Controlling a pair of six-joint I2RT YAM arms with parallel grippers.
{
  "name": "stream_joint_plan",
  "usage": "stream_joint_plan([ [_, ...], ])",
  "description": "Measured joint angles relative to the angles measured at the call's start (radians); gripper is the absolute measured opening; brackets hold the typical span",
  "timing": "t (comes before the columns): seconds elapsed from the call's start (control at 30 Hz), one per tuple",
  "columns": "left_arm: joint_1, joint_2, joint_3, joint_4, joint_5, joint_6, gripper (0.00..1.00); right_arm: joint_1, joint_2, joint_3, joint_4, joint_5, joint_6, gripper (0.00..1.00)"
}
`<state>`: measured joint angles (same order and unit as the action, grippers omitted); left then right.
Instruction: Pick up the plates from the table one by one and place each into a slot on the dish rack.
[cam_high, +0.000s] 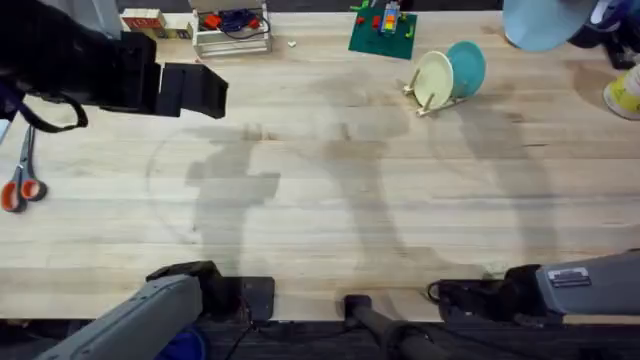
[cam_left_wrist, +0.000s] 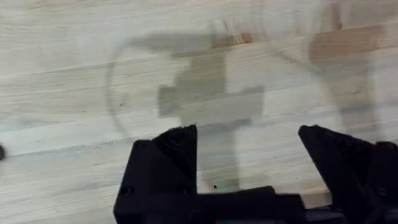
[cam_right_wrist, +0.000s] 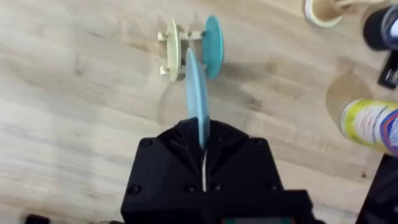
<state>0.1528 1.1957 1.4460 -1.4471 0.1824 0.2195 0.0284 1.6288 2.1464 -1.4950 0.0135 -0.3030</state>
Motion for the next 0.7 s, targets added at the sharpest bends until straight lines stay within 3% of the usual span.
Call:
stream_joint_plan([
  [0.7, 0.000, 0.000, 0.000, -0.001, 0.000, 0.000, 0.995, -0.008, 0.116, 0.001, 0.049, -0.045, -0.069, 0.031],
])
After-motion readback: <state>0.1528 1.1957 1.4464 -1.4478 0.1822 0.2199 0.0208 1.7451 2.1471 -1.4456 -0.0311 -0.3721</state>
